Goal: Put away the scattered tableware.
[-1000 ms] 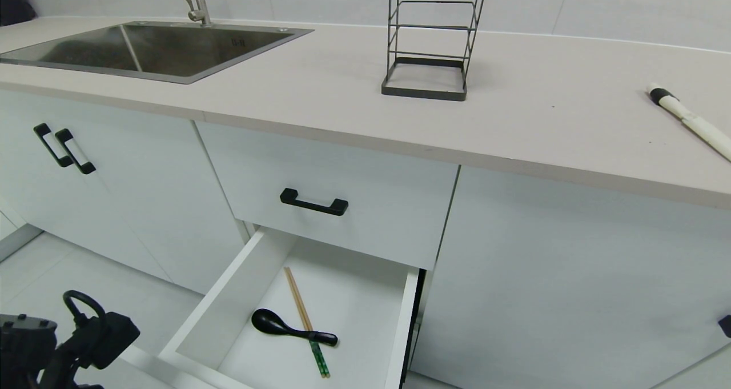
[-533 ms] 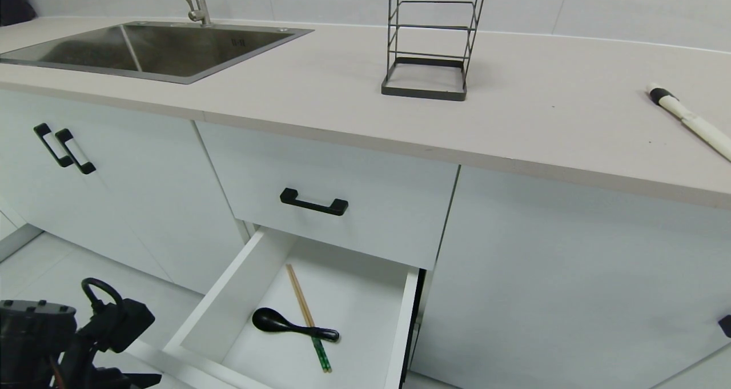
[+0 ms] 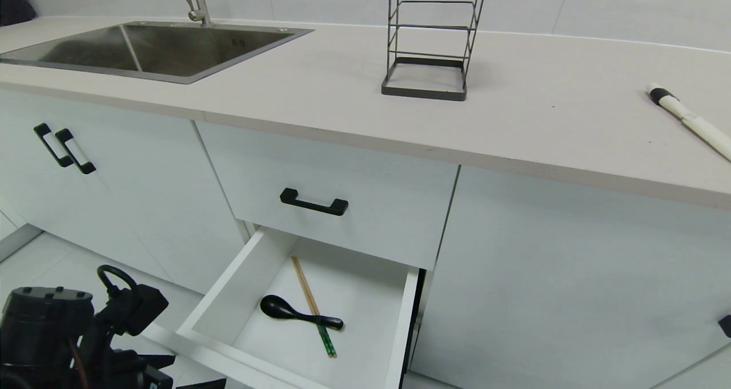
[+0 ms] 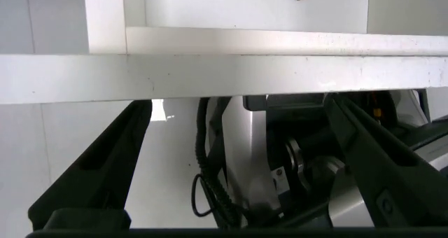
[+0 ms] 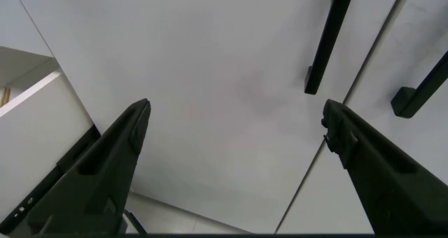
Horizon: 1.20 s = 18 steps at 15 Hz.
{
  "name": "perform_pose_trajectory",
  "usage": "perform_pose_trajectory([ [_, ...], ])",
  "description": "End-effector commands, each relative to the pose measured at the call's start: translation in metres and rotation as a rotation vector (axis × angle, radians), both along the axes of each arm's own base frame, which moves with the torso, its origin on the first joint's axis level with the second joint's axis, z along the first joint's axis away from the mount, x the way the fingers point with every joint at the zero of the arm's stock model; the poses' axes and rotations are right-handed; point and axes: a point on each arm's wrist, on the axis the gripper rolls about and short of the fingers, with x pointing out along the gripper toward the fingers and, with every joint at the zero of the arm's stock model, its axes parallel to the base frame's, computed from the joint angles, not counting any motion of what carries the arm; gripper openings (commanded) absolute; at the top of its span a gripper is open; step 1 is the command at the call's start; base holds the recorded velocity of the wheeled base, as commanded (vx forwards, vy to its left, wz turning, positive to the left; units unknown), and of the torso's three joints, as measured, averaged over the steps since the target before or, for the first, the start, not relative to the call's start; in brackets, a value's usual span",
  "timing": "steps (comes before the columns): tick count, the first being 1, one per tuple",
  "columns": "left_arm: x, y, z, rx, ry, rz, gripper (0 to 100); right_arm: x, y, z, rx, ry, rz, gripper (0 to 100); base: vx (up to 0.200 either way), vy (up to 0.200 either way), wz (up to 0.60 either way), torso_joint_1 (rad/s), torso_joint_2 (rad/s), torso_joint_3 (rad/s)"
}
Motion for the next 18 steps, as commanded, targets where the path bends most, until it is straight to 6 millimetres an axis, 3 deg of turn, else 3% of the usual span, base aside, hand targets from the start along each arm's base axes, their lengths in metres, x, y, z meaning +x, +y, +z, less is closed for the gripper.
perform_pose_trajectory([
  [1,0.005,-0.001,-0.004,0.002,0.009,-0.005,100,0.000,0.000,0.000,0.000,0.001,0.001,100,0.000,0.000,0.00,0.000,0.00,0.000],
  [18,0.062,-0.027,-0.026,-0.044,-0.189,-0.079,100,0.000,0.000,0.000,0.000,0.001,0.001,100,0.000,0.000,0.00,0.000,0.00,0.000],
])
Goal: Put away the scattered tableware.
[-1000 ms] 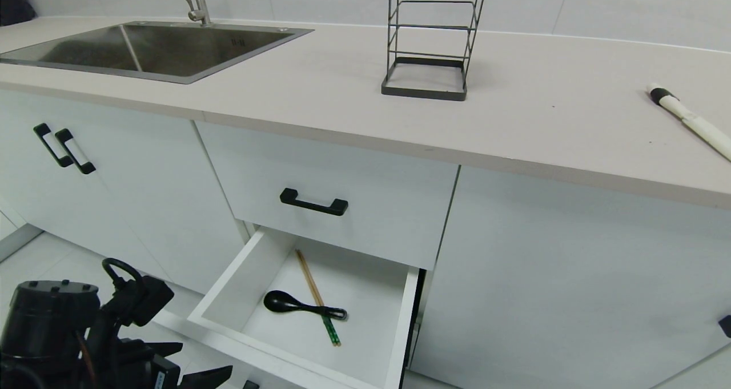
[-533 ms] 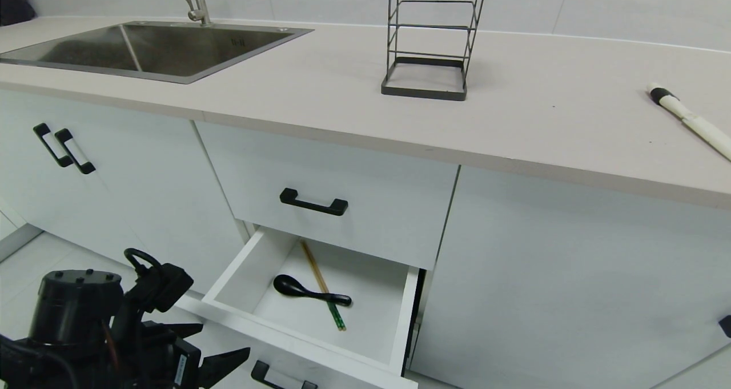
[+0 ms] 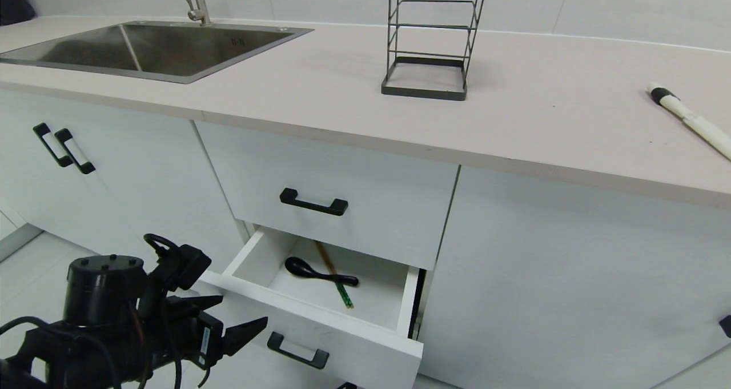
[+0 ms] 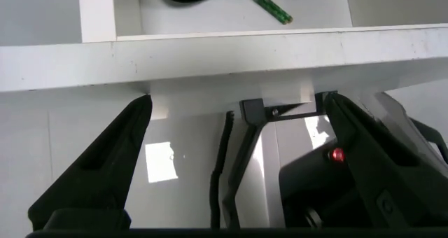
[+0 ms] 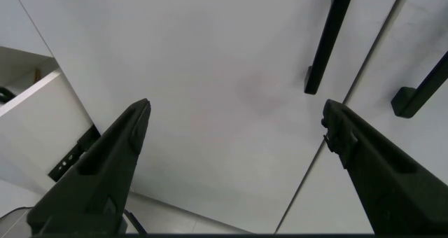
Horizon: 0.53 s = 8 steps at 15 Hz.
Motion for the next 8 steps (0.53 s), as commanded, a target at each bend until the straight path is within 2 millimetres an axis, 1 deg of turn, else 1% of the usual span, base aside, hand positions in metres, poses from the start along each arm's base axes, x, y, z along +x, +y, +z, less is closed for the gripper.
perform_pose_trajectory([
  [1,0.008,-0.006,-0.014,0.009,0.036,-0.017,100,0.000,0.000,0.000,-0.001,0.001,0.001,100,0.000,0.000,0.00,0.000,0.00,0.000],
  [5,0.018,-0.012,-0.020,-0.001,-0.006,-0.028,100,0.000,0.000,0.000,-0.001,0.001,0.001,100,0.000,0.000,0.00,0.000,0.00,0.000],
  [8,0.024,-0.014,-0.016,-0.011,-0.040,-0.031,100,0.000,0.000,0.000,-0.001,0.001,0.001,100,0.000,0.000,0.00,0.000,0.00,0.000],
])
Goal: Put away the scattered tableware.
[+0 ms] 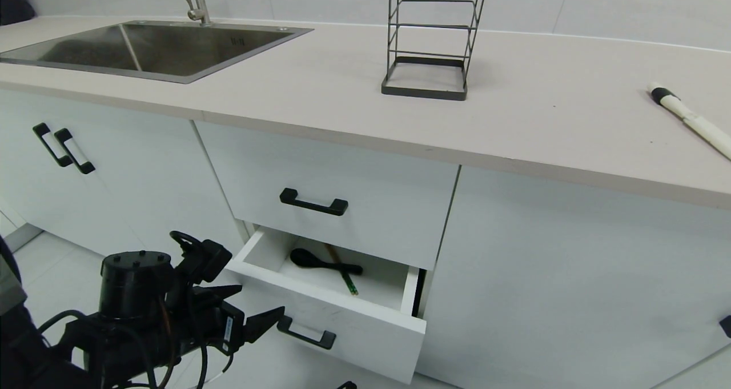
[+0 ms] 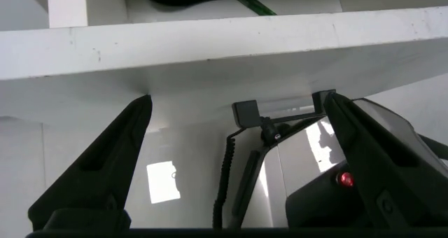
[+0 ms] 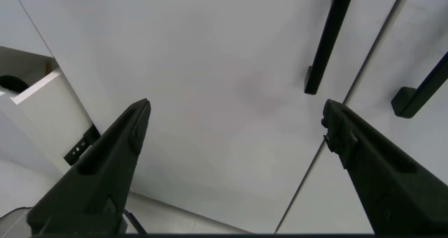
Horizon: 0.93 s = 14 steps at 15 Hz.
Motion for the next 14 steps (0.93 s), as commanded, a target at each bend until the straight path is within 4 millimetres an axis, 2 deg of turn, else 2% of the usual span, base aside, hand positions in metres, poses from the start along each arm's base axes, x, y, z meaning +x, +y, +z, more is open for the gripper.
perform_pose_trajectory([
  [1,0.006,-0.002,-0.001,-0.002,-0.006,0.000,100,0.000,0.000,0.000,0.000,0.001,0.000,100,0.000,0.000,0.00,0.000,0.00,0.000],
  [14,0.044,-0.016,0.003,-0.034,-0.091,-0.008,100,0.000,0.000,0.000,0.000,0.001,0.000,100,0.000,0.000,0.00,0.000,0.00,0.000],
])
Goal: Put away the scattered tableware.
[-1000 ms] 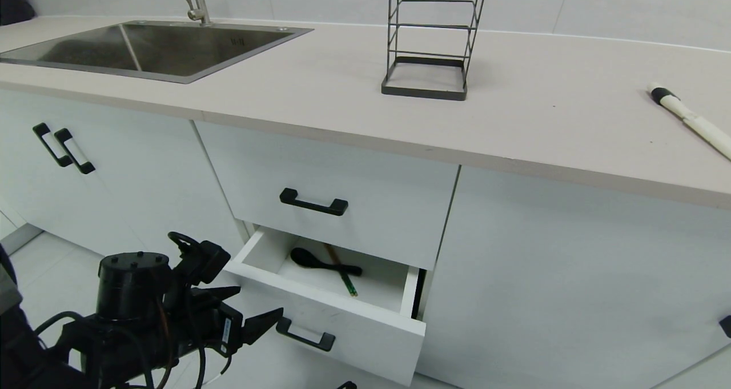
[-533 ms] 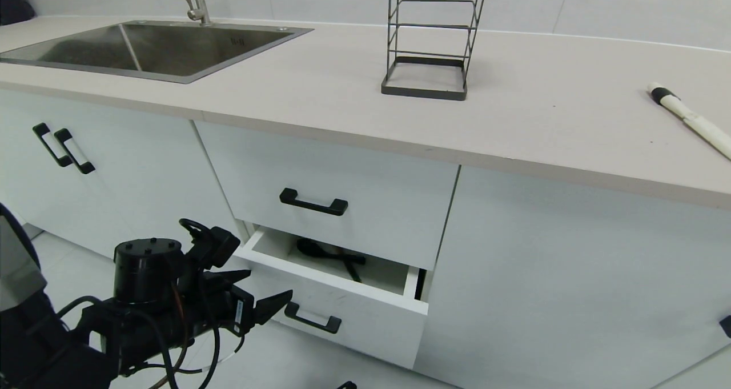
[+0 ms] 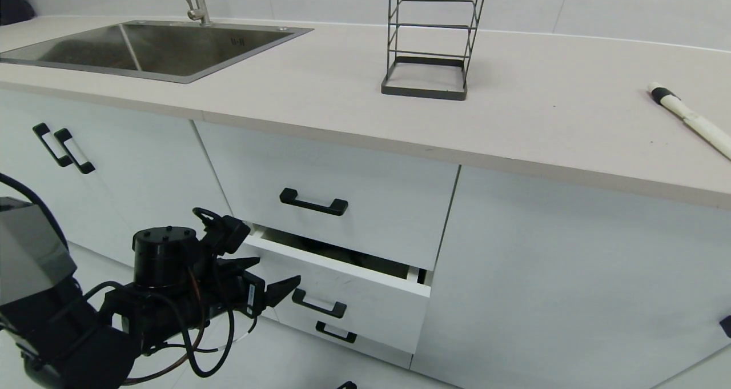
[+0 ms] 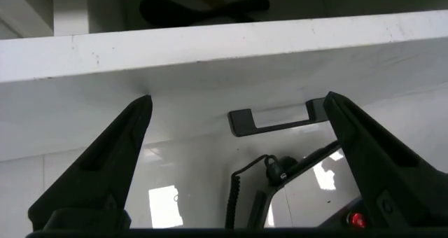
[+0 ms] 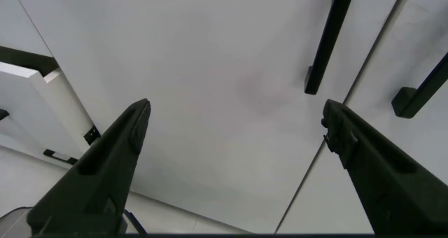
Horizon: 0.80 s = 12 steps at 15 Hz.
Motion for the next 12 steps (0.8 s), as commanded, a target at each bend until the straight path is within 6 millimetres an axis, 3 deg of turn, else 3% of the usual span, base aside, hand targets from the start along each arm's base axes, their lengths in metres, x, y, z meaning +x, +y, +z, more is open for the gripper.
perform_pose_trajectory([
  [1,0.006,-0.002,-0.002,-0.002,-0.005,0.000,100,0.000,0.000,0.000,0.000,0.001,0.001,100,0.000,0.000,0.00,0.000,0.00,0.000],
  [12,0.031,-0.008,0.001,-0.013,-0.053,0.002,100,0.000,0.000,0.000,0.000,0.001,0.001,100,0.000,0.000,0.00,0.000,0.00,0.000],
])
